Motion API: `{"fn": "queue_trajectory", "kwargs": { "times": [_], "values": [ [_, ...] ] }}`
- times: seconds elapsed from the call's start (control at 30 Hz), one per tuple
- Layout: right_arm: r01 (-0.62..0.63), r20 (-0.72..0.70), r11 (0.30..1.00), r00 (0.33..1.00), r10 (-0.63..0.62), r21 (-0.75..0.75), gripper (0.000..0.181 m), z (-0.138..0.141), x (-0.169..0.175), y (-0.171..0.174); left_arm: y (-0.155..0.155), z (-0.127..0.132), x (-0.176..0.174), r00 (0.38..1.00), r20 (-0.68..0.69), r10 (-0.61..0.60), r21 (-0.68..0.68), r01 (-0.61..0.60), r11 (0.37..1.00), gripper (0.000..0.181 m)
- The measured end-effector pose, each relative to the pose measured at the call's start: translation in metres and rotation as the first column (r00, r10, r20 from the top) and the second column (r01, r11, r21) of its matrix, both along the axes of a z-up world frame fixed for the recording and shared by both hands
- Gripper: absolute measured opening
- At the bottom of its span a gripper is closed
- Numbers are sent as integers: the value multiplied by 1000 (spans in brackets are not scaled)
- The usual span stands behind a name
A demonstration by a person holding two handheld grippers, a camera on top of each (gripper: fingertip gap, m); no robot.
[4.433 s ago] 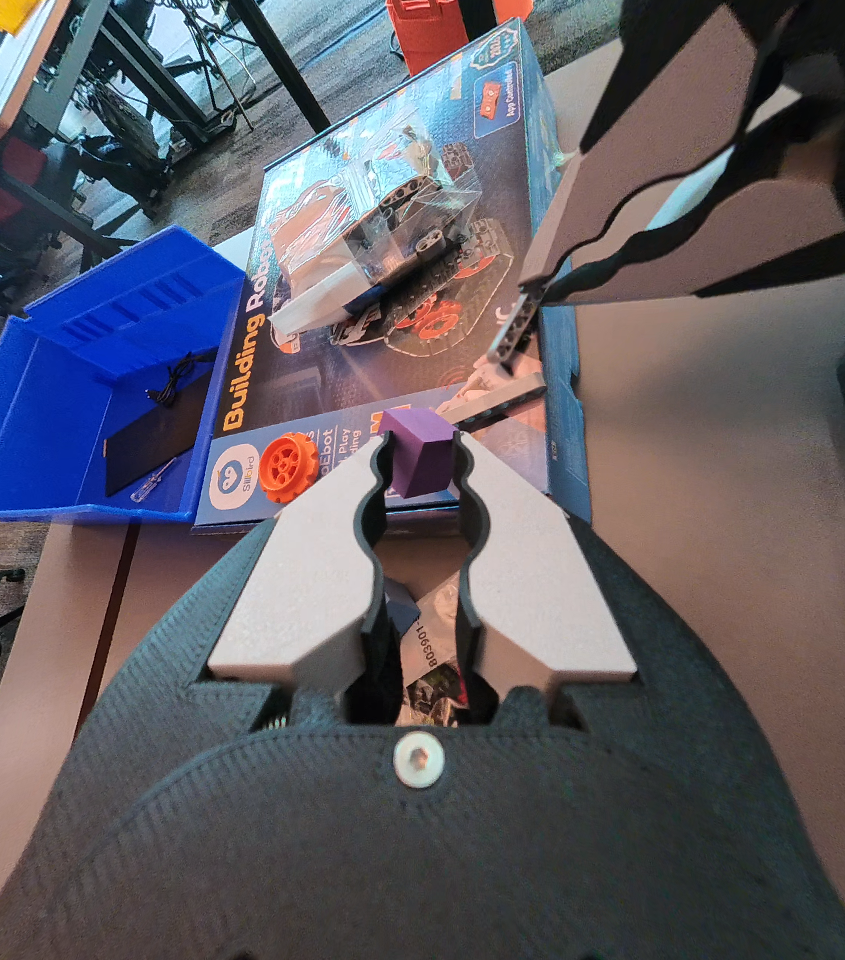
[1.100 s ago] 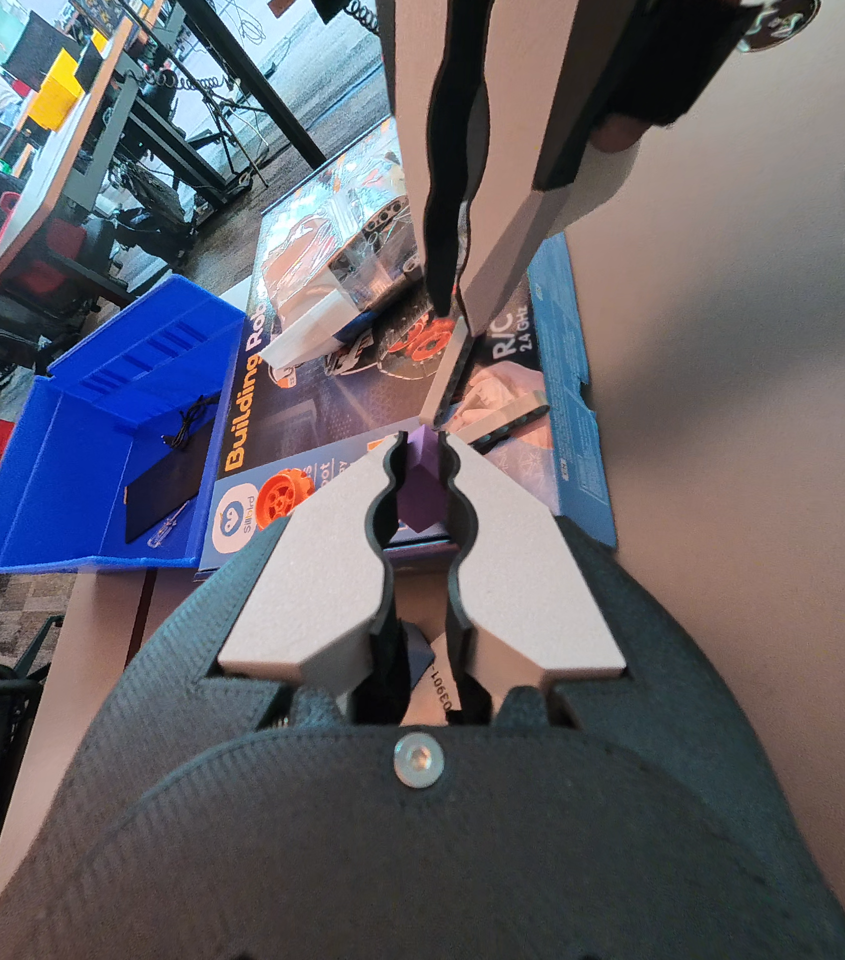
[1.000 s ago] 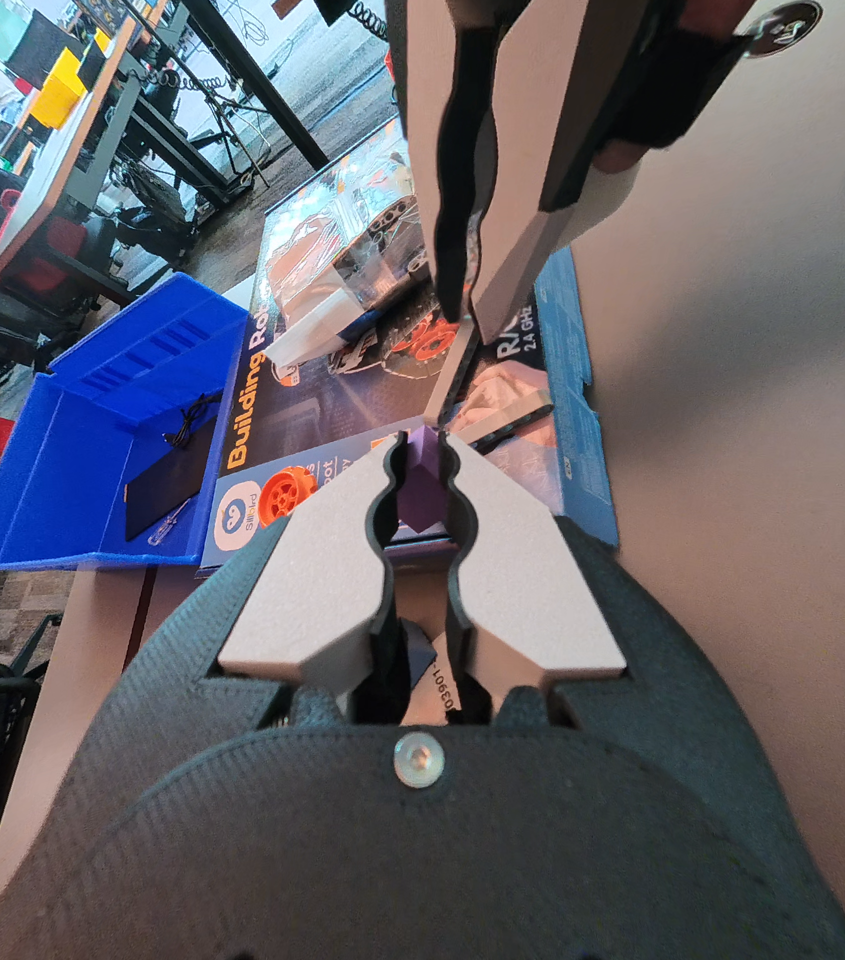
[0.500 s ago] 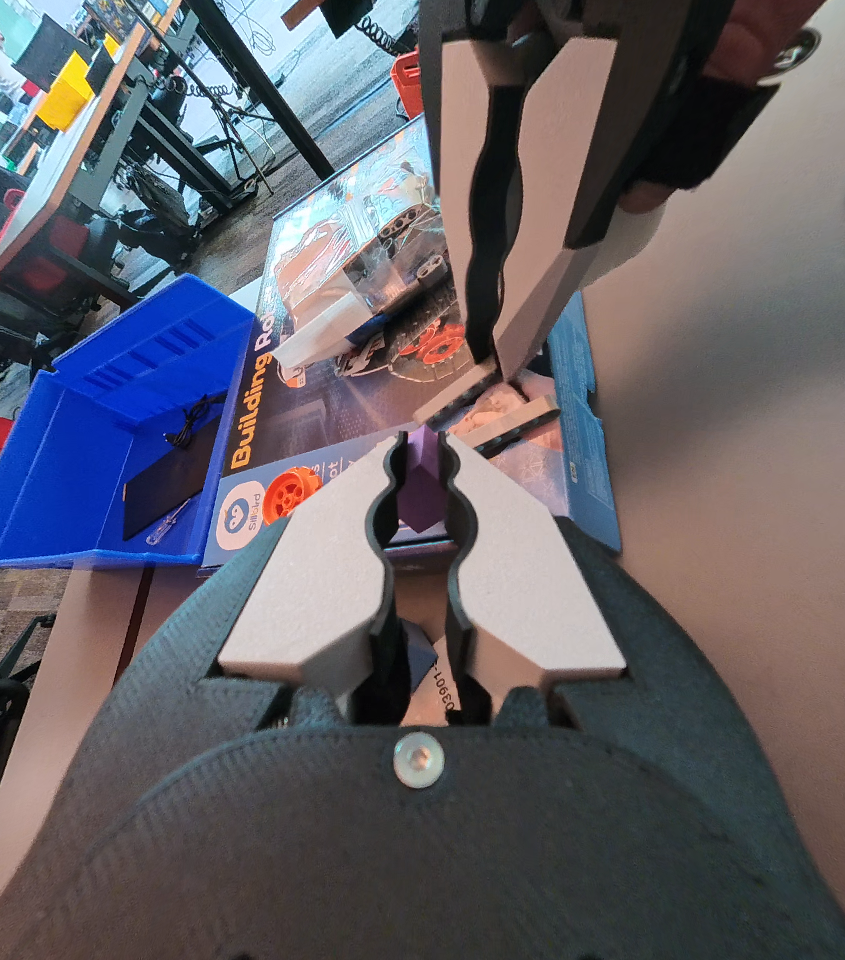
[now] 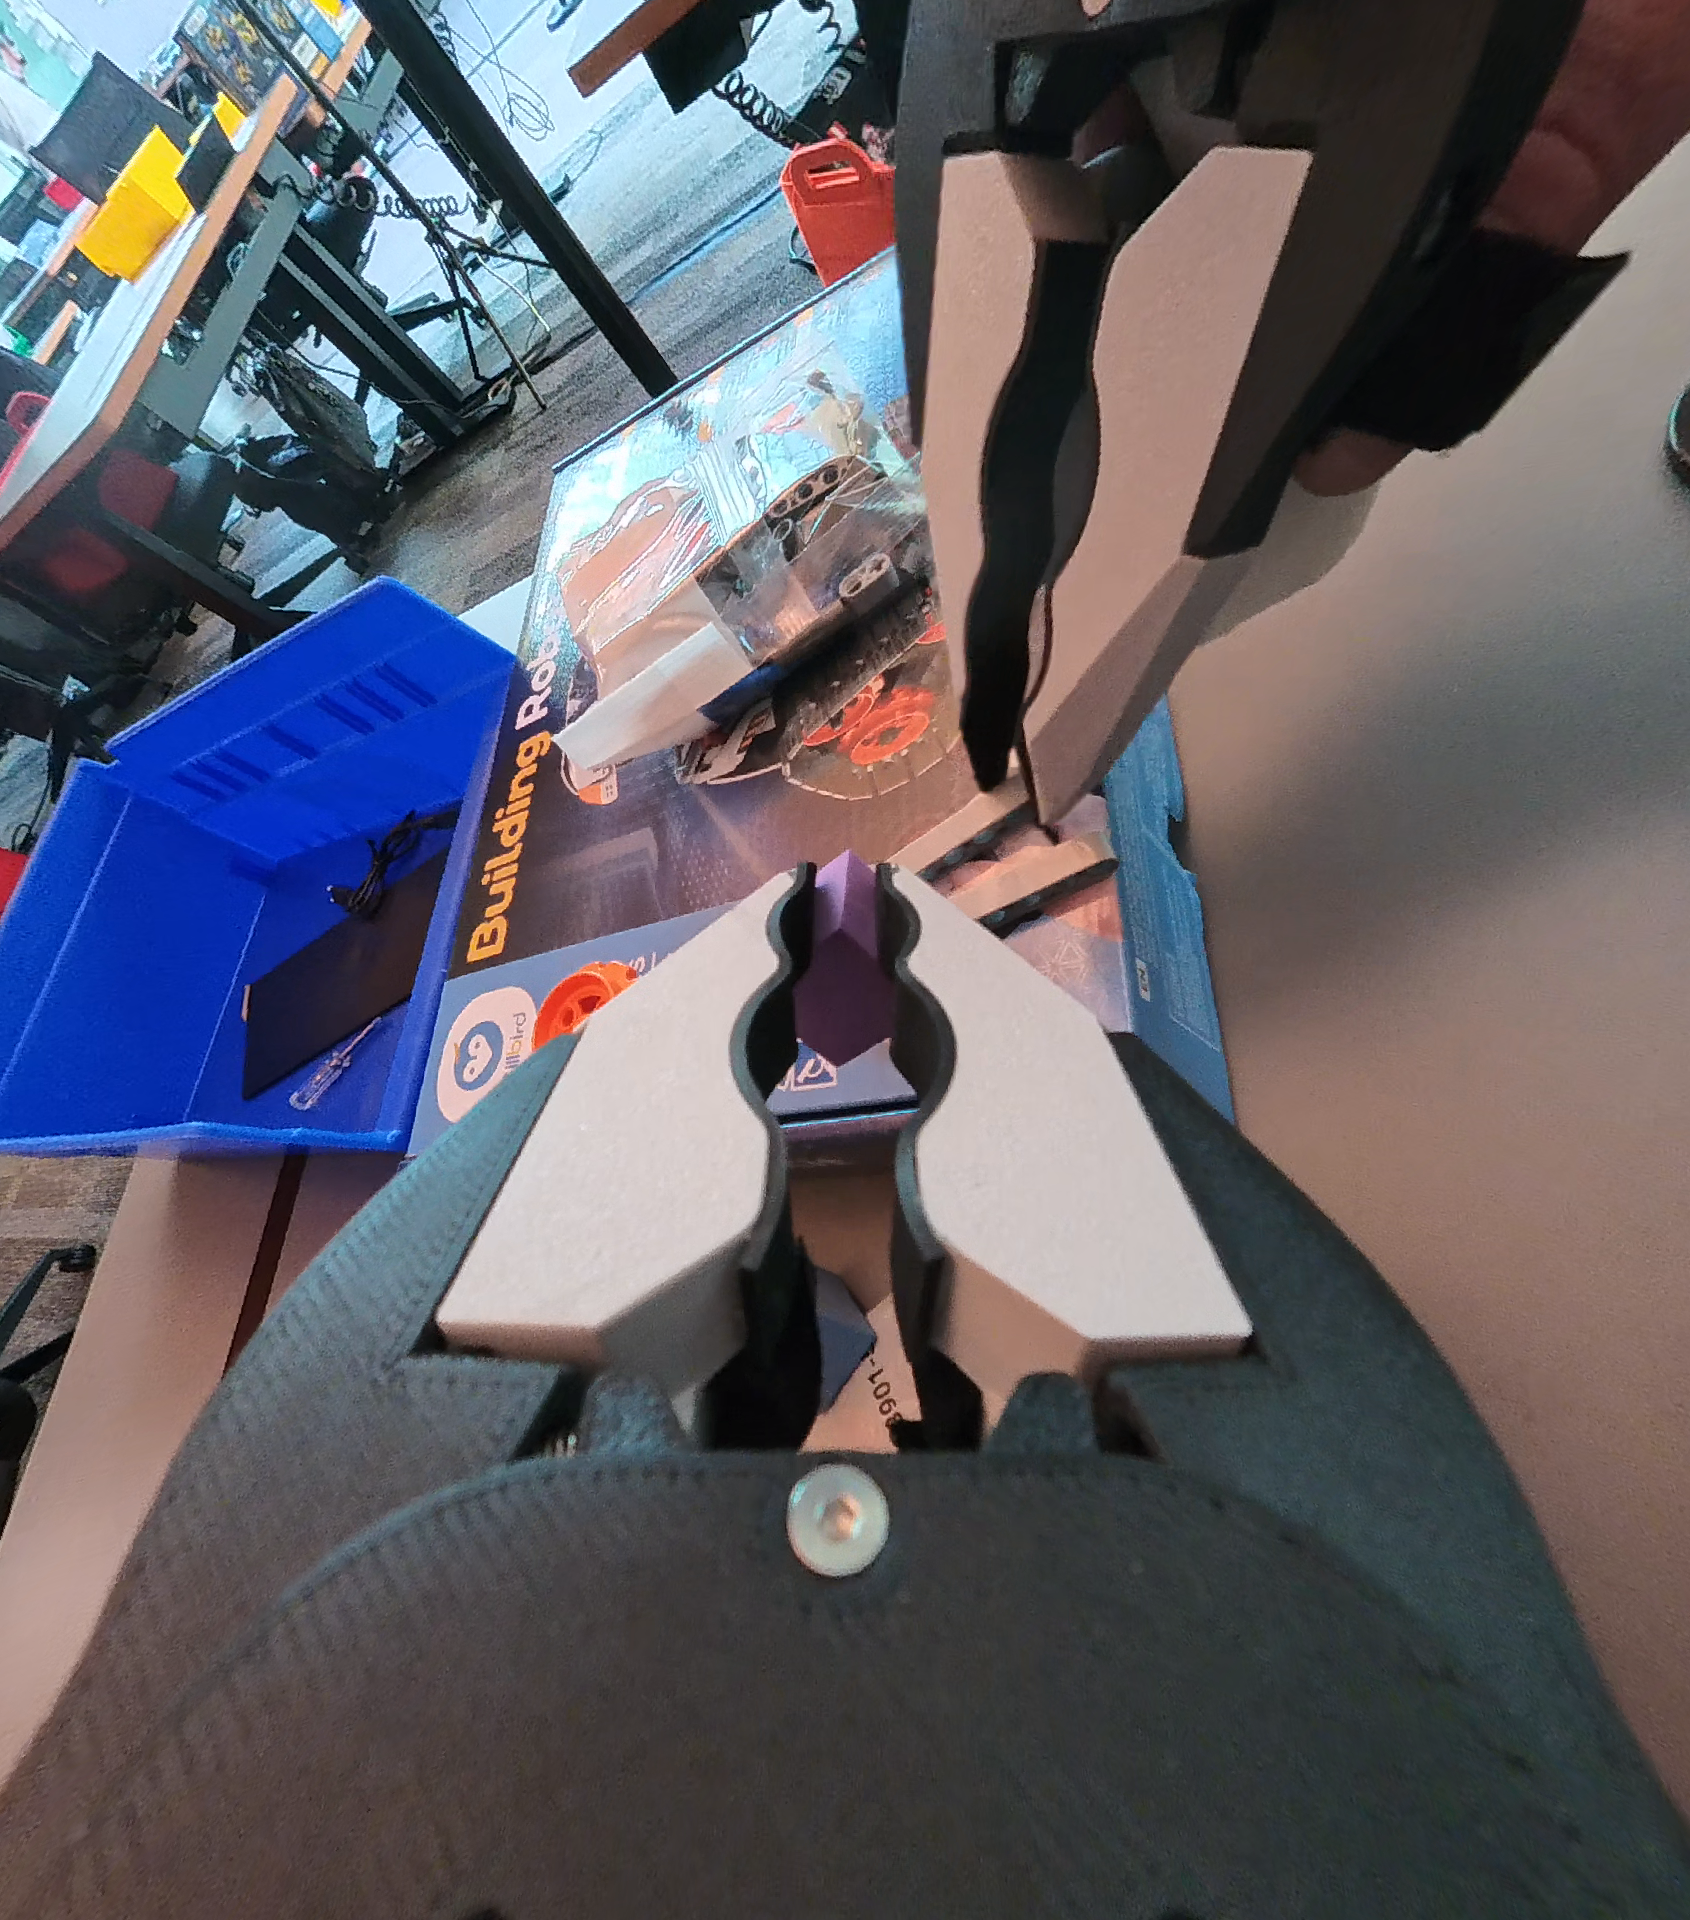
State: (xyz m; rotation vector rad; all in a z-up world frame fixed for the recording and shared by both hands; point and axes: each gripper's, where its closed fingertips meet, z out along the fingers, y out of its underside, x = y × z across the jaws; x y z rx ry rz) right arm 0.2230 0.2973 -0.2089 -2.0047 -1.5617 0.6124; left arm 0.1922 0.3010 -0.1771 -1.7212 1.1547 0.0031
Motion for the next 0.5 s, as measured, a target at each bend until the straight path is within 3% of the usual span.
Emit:
{"fn": "queue_trajectory", "kwargs": {
  "times": [0.5],
  "values": [
    [21, -81, 1000, 996, -22, -12, 12, 10, 5, -3, 1, 5, 25, 993, 116, -26, -52, 32, 998, 9]
  ]
}}
